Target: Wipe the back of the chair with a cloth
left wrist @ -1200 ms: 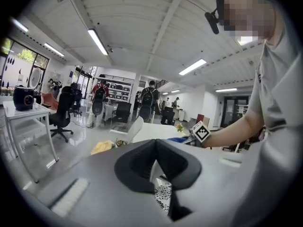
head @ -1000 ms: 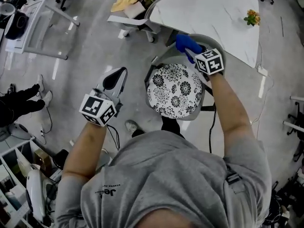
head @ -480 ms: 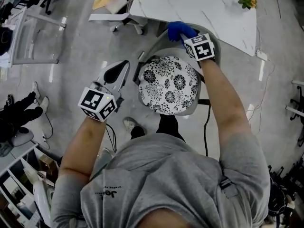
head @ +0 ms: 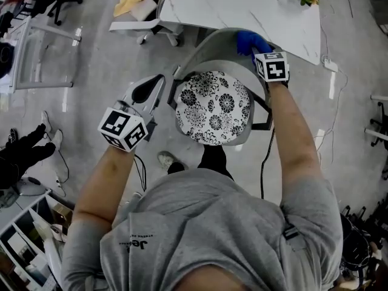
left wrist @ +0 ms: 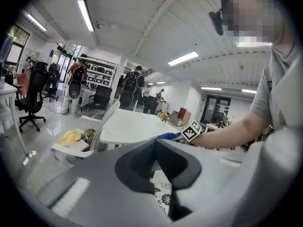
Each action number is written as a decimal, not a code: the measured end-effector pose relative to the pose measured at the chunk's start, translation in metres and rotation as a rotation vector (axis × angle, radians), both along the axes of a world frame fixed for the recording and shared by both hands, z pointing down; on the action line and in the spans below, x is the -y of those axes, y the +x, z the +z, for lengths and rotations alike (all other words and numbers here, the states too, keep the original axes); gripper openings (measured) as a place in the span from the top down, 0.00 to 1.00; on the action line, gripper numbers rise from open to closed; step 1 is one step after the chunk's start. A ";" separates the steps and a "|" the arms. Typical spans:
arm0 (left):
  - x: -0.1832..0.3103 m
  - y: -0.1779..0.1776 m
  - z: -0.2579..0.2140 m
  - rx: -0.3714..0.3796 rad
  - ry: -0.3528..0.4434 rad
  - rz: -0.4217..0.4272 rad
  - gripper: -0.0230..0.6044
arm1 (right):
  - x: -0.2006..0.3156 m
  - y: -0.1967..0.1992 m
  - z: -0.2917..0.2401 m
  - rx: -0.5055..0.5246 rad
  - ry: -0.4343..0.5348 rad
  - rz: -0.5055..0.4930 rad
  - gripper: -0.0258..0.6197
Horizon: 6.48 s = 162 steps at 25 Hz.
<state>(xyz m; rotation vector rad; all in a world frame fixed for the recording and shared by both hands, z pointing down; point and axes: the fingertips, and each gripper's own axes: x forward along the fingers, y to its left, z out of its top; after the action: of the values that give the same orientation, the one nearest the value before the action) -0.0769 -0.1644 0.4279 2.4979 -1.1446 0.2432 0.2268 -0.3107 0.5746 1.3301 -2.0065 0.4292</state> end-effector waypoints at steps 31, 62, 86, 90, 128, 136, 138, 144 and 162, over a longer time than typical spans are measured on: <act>0.007 -0.025 0.030 0.006 -0.036 -0.048 0.87 | 0.006 -0.135 0.057 0.209 -0.068 -0.190 0.74; 0.012 0.027 0.023 -0.023 -0.006 0.130 0.87 | -0.069 0.049 0.033 0.252 0.018 0.256 0.75; 0.007 -0.015 0.059 -0.020 -0.033 -0.039 0.87 | -0.001 -0.132 0.099 0.286 -0.113 -0.074 0.75; 0.011 -0.010 0.055 -0.014 -0.029 -0.012 0.87 | 0.000 -0.099 0.101 0.291 -0.109 0.074 0.75; 0.032 -0.024 0.081 0.033 -0.030 0.008 0.87 | -0.026 -0.175 0.123 0.257 -0.117 -0.411 0.76; 0.048 -0.034 0.093 0.015 -0.039 -0.044 0.87 | -0.011 -0.164 0.130 0.266 -0.133 -0.263 0.75; 0.050 -0.031 0.091 0.014 -0.039 -0.035 0.87 | -0.010 -0.159 0.130 0.267 -0.136 -0.207 0.75; 0.053 -0.011 0.084 0.026 -0.029 0.024 0.87 | -0.006 -0.090 0.136 0.285 -0.146 0.085 0.75; 0.029 0.038 0.065 0.021 0.006 0.216 0.87 | -0.100 0.100 0.118 0.424 -0.088 0.751 0.76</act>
<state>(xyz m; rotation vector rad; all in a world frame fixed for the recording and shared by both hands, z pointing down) -0.0390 -0.1934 0.4928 2.6300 -0.8834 0.3251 0.3264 -0.2109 0.6928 2.0435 -1.6930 1.2082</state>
